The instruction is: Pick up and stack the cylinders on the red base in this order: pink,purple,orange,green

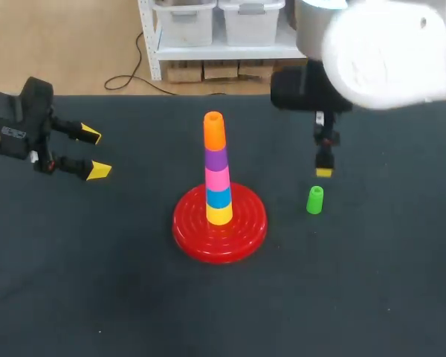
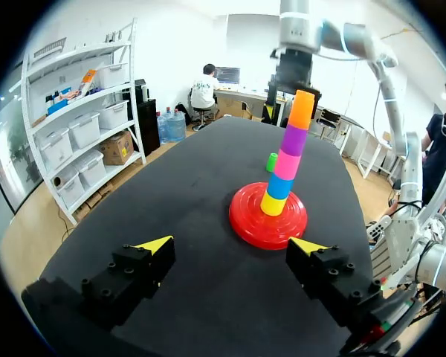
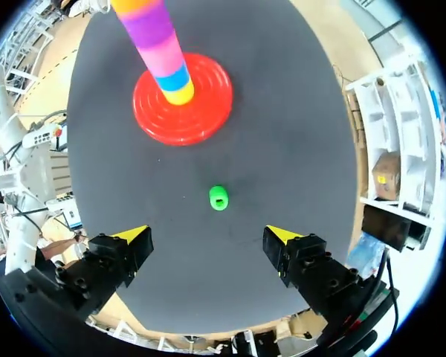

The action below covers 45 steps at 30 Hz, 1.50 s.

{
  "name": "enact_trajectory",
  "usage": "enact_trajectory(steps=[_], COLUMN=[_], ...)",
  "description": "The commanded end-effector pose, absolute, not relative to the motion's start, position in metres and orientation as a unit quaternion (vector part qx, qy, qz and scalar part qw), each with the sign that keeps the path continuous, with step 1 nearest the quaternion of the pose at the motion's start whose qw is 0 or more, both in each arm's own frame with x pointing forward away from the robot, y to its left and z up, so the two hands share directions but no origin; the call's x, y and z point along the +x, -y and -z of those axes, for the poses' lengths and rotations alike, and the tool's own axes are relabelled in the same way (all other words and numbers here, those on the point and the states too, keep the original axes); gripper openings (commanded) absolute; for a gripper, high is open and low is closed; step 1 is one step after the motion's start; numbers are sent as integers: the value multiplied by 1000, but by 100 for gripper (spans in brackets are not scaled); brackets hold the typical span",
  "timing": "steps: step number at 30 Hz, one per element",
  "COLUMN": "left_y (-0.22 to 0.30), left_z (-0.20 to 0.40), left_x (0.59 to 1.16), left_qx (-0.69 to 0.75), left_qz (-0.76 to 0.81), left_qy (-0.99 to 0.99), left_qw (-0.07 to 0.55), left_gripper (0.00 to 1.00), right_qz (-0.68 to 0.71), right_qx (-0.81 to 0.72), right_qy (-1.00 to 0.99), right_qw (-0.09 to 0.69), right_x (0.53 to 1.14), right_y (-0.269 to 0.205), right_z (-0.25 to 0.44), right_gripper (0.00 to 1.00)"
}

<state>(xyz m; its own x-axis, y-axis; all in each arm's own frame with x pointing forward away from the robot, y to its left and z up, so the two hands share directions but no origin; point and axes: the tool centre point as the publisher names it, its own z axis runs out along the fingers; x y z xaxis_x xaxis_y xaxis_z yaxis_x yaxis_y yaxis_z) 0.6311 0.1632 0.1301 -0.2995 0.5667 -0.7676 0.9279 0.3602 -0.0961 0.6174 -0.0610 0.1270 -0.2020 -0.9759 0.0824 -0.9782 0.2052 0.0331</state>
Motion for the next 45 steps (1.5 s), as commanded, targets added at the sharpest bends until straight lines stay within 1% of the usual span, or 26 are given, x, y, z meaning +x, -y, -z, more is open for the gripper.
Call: enact_trajectory(steps=[1, 12, 24, 25, 28, 30, 31, 35, 42, 45], left_y=[-164, -164, -164, -164, -164, -164, -164, -164, -164, -164], left_z=[-129, -129, -129, -129, -129, -129, -129, -129, -129, -129], left_x=[631, 631, 631, 631, 631, 631, 631, 631, 631, 631], left_qx=[493, 493, 493, 493, 493, 493, 493, 493, 493, 493], left_qz=[277, 277, 277, 277, 277, 277, 277, 277, 277, 277], left_qy=[-756, -756, -756, -756, -756, -756, -756, -756, -756, -756], left_qw=[329, 329, 329, 329, 329, 329, 329, 329, 329, 329], left_gripper=[100, 100, 100, 100, 100, 100, 100, 100, 100, 100], right_qz=[-6, -1, 3, 5, 8, 10, 10, 13, 16, 17], right_qx=[625, 614, 609, 607, 602, 601, 600, 599, 598, 597], right_qy=[780, 787, 791, 793, 796, 798, 798, 799, 800, 801], right_qw=[36, 61, 58, 56, 54, 53, 51, 48, 44, 42], right_x=[611, 610, 624, 625, 630, 631, 632, 632, 632, 632], right_y=[70, 67, 62, 62, 62, 63, 63, 62, 62, 61], right_z=[-89, -47, -35, -34, -30, -29, -29, -27, -25, -25], right_gripper=[100, 100, 100, 98, 86, 82, 75, 64, 50, 48])
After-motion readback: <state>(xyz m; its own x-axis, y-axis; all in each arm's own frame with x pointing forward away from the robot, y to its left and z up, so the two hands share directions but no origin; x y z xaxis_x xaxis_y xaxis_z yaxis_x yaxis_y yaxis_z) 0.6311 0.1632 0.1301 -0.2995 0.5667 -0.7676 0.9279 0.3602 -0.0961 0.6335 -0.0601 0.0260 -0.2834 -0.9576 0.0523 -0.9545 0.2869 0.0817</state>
